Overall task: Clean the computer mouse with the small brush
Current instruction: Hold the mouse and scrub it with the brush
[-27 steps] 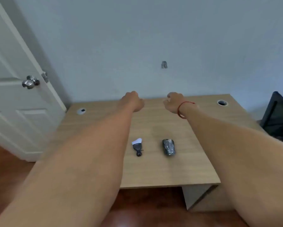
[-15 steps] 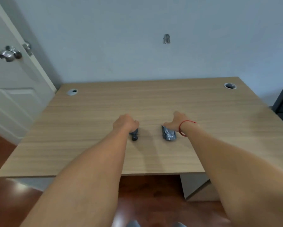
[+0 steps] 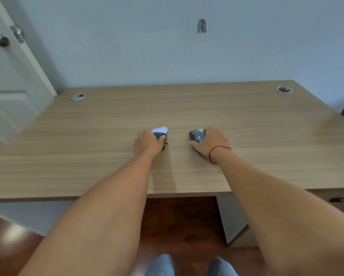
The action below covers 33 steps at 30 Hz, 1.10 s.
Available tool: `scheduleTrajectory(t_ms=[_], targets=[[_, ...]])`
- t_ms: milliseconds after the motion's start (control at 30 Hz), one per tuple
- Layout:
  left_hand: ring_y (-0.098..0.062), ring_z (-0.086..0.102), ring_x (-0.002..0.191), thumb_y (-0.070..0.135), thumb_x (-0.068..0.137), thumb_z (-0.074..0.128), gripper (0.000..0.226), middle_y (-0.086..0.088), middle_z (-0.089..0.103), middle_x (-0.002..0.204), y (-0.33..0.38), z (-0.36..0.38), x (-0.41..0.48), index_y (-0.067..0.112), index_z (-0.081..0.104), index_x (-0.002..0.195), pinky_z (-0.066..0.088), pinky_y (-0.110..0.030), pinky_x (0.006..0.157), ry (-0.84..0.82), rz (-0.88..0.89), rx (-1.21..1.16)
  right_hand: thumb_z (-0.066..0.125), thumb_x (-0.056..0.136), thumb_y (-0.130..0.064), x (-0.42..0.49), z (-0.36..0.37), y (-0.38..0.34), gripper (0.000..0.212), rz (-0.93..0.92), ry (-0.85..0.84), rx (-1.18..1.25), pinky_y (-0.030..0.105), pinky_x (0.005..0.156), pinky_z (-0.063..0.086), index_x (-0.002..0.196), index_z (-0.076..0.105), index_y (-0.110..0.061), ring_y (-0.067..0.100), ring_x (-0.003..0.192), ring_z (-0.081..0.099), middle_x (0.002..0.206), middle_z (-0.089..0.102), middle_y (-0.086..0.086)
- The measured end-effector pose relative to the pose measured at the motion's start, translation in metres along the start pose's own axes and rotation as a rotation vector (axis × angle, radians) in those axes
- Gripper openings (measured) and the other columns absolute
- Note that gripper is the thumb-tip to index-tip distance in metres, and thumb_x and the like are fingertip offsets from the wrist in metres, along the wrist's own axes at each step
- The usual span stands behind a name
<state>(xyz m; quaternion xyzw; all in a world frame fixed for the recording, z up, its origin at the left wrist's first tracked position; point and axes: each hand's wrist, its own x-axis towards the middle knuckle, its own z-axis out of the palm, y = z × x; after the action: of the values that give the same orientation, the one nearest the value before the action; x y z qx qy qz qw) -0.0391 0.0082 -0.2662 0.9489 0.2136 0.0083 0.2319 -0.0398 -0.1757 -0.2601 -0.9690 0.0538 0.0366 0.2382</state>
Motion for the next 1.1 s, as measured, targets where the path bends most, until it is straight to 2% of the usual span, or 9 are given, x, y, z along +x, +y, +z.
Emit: scheduleTrajectory(t_ms=[233, 333, 500, 600, 767, 833, 900, 1000, 1100], targets=[[-0.036, 0.052, 0.118, 0.033, 0.092, 0.054, 0.038, -0.016, 0.056, 0.125, -0.009, 0.022, -0.011, 0.005, 0.049, 0.117, 0.043, -0.040, 0.086, 0.215, 0.089, -0.131, 0.069, 0.076, -0.045, -0.017, 0.031, 0.008, 0.058, -0.144, 0.129, 0.197, 0.046, 0.099, 0.048, 0.120, 0.057, -0.010, 0.033, 0.113, 0.058, 0.123, 0.062, 0.013], [-0.035, 0.053, 0.116, 0.024, 0.092, 0.055, 0.029, -0.017, 0.056, 0.123, -0.021, 0.024, -0.025, 0.004, 0.053, 0.113, 0.044, -0.039, 0.087, 0.275, 0.130, -0.304, 0.071, 0.073, -0.044, -0.037, 0.047, 0.013, 0.060, -0.191, 0.171, 0.329, 0.045, 0.100, 0.049, 0.123, 0.057, -0.015, 0.031, 0.114, 0.060, 0.124, 0.064, 0.009], [-0.023, 0.062, 0.087, 0.012, 0.083, 0.067, 0.013, -0.012, 0.071, 0.096, -0.041, 0.015, -0.039, 0.004, 0.070, 0.092, 0.046, -0.027, 0.073, 0.346, 0.154, -0.643, 0.066, 0.076, -0.053, -0.051, 0.054, 0.016, 0.059, -0.252, 0.178, 0.276, 0.045, 0.100, 0.048, 0.125, 0.056, -0.021, 0.028, 0.113, 0.060, 0.123, 0.065, 0.004], [-0.018, 0.058, 0.077, 0.012, 0.075, 0.075, 0.011, -0.004, 0.066, 0.086, -0.041, 0.009, -0.039, 0.011, 0.068, 0.083, 0.042, -0.022, 0.069, 0.324, 0.076, -0.881, 0.060, 0.076, -0.068, -0.052, 0.056, 0.012, 0.069, -0.315, 0.183, 0.156, 0.044, 0.100, 0.047, 0.129, 0.055, -0.025, 0.025, 0.116, 0.057, 0.125, 0.062, 0.002], [-0.013, 0.048, 0.068, 0.021, 0.075, 0.077, 0.016, 0.001, 0.058, 0.074, -0.024, 0.003, -0.042, 0.013, 0.062, 0.074, 0.040, -0.021, 0.063, 0.235, 0.101, -1.094, 0.065, 0.073, -0.068, -0.049, 0.056, 0.012, 0.078, -0.319, 0.184, 0.168, 0.043, 0.102, 0.046, 0.133, 0.053, -0.019, 0.026, 0.120, 0.056, 0.131, 0.060, 0.005], [-0.017, 0.044, 0.067, 0.022, 0.079, 0.074, 0.018, -0.001, 0.054, 0.074, -0.016, -0.001, -0.041, 0.013, 0.060, 0.075, 0.042, -0.028, 0.065, 0.224, 0.134, -1.119, 0.066, 0.072, -0.069, -0.046, 0.057, 0.013, 0.071, -0.326, 0.185, 0.171, 0.042, 0.096, 0.049, 0.125, 0.059, -0.022, 0.025, 0.112, 0.060, 0.121, 0.065, 0.003], [-0.018, 0.050, 0.069, 0.021, 0.077, 0.077, 0.018, -0.005, 0.057, 0.078, -0.009, -0.009, -0.042, 0.011, 0.064, 0.083, 0.051, -0.033, 0.073, 0.210, 0.174, -1.139, 0.064, 0.071, -0.071, -0.046, 0.057, 0.013, 0.066, -0.338, 0.183, 0.170, 0.042, 0.091, 0.051, 0.117, 0.062, -0.025, 0.023, 0.105, 0.062, 0.112, 0.067, 0.000], [-0.019, 0.061, 0.073, 0.019, 0.071, 0.083, 0.034, -0.012, 0.067, 0.085, -0.003, -0.014, -0.038, 0.001, 0.068, 0.095, 0.058, -0.036, 0.082, 0.163, 0.234, -1.116, 0.064, 0.072, -0.070, -0.045, 0.058, 0.014, 0.066, -0.344, 0.182, 0.186, 0.043, 0.093, 0.051, 0.120, 0.061, -0.025, 0.023, 0.105, 0.063, 0.114, 0.068, 0.000], [-0.023, 0.055, 0.064, 0.025, 0.076, 0.079, 0.025, -0.010, 0.061, 0.068, 0.001, -0.007, -0.036, 0.011, 0.061, 0.066, 0.052, -0.037, 0.064, 0.200, 0.314, -0.807, 0.065, 0.074, -0.068, -0.043, 0.059, 0.017, 0.065, -0.347, 0.169, 0.189, 0.043, 0.091, 0.052, 0.121, 0.059, -0.024, 0.022, 0.100, 0.064, 0.112, 0.069, 0.001]])
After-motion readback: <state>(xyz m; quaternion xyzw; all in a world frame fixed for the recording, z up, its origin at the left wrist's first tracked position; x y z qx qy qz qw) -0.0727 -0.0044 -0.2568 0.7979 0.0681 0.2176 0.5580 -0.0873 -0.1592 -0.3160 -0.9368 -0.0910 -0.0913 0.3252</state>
